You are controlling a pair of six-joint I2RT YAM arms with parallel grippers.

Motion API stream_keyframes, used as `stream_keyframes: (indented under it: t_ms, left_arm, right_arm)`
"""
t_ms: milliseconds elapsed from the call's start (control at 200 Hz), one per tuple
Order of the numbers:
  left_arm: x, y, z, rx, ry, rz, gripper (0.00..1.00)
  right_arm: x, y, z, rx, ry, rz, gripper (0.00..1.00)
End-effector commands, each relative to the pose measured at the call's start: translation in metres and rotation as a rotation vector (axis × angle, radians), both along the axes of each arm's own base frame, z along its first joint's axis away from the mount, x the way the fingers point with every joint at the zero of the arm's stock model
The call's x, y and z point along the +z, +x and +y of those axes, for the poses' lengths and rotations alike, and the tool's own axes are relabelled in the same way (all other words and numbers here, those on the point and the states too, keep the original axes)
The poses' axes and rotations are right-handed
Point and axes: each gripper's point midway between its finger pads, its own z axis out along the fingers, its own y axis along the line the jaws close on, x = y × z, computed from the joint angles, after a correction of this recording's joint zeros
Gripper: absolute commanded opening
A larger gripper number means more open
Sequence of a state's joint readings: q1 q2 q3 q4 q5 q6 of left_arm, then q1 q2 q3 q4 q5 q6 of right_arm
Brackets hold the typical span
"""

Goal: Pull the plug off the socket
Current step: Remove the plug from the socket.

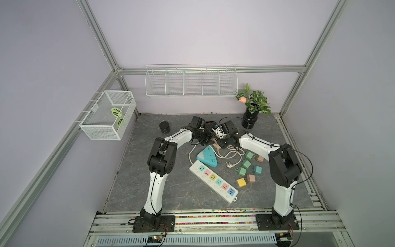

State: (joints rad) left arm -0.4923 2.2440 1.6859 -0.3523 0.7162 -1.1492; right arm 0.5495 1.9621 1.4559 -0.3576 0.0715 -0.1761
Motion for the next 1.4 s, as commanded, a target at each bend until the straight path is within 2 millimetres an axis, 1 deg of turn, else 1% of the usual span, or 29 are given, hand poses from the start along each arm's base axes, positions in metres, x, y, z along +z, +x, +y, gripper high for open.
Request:
stream_keyframes:
  t_ms: [0,100,160,205,255,345,375,410,455,545,595,675,715,740,790,865,965,1035,1085,1155,1260,1300,1340,1395]
  left_arm:
    - [-0.109,-0.028,0.04,0.082,0.279,0.199,0.39]
    - [-0.111,-0.03,0.041,0.081,0.281,0.203,0.39]
    - [-0.112,-0.031,0.042,0.082,0.283,0.206,0.39]
    - [-0.112,-0.03,0.043,0.084,0.284,0.207,0.39]
    - [-0.114,-0.03,0.042,0.084,0.285,0.207,0.39]
    - [-0.115,-0.028,0.04,0.079,0.28,0.209,0.39]
    - [-0.114,-0.027,0.038,0.076,0.279,0.207,0.39]
    - [-0.113,-0.026,0.037,0.075,0.277,0.205,0.39]
    - [-0.112,-0.025,0.036,0.074,0.274,0.202,0.39]
    - [-0.11,-0.025,0.036,0.071,0.272,0.196,0.4]
    - [-0.109,-0.025,0.037,0.07,0.272,0.191,0.4]
    - [-0.109,-0.026,0.037,0.067,0.272,0.189,0.4]
    - [-0.108,-0.026,0.037,0.066,0.272,0.187,0.4]
    - [-0.109,-0.027,0.038,0.066,0.273,0.188,0.4]
    - [-0.109,-0.027,0.037,0.067,0.27,0.19,0.4]
    - [-0.11,-0.026,0.036,0.065,0.267,0.191,0.4]
    - [-0.11,-0.023,0.033,0.062,0.26,0.191,0.4]
    - [-0.11,-0.022,0.033,0.062,0.262,0.192,0.4]
    - [-0.109,-0.022,0.032,0.062,0.261,0.192,0.4]
    - [-0.109,-0.024,0.032,0.061,0.261,0.195,0.4]
    - [-0.11,-0.027,0.034,0.061,0.263,0.198,0.4]
    - [-0.11,-0.029,0.035,0.06,0.265,0.201,0.4]
    - [-0.111,-0.029,0.036,0.062,0.265,0.201,0.4]
    - [-0.112,-0.03,0.036,0.061,0.267,0.203,0.4]
  right_arm:
    - [0.039,-0.007,0.016,0.016,0.108,-0.009,0.25]
    - [0.042,0.005,-0.01,-0.079,0.179,0.021,0.24]
    - [0.044,0.003,-0.014,-0.082,0.198,0.016,0.24]
    - [0.046,-0.006,-0.004,-0.01,0.228,0.029,0.24]
    - [0.046,-0.015,0.007,0.021,0.247,0.037,0.24]
    - [0.041,-0.037,0.033,0.1,0.179,0.007,0.24]
    - [0.038,-0.04,0.037,0.1,0.156,-0.003,0.24]
    - [0.037,-0.038,0.038,0.074,0.132,-0.015,0.24]
    - [0.036,-0.033,0.032,0.026,0.102,-0.029,0.24]
    - [0.042,-0.015,0.006,-0.077,0.033,-0.07,0.24]
    - [0.047,-0.005,-0.009,-0.124,0.048,-0.073,0.24]
    - [0.049,0.004,-0.032,-0.198,0.095,-0.039,0.24]
    - [0.049,0.006,-0.038,-0.215,0.116,-0.025,0.23]
    - [0.048,0.006,-0.038,-0.212,0.123,-0.017,0.23]
    - [0.048,-0.001,-0.028,-0.15,0.14,-0.001,0.23]
    - [0.047,-0.016,-0.002,-0.06,0.175,0.015,0.23]
    - [0.04,-0.034,0.031,0.023,0.114,-0.01,0.23]
    - [0.036,-0.032,0.035,0.001,0.063,-0.025,0.23]
    - [0.036,-0.025,0.031,-0.024,0.033,-0.034,0.22]
    - [0.037,-0.014,0.014,-0.079,-0.004,-0.054,0.22]
    - [0.04,-0.002,-0.015,-0.159,0.036,-0.031,0.22]
    - [0.042,-0.001,-0.022,-0.176,0.053,-0.028,0.22]
    - [0.042,-0.002,-0.025,-0.176,0.061,-0.025,0.21]
    - [0.043,-0.01,-0.015,-0.126,0.09,-0.01,0.21]
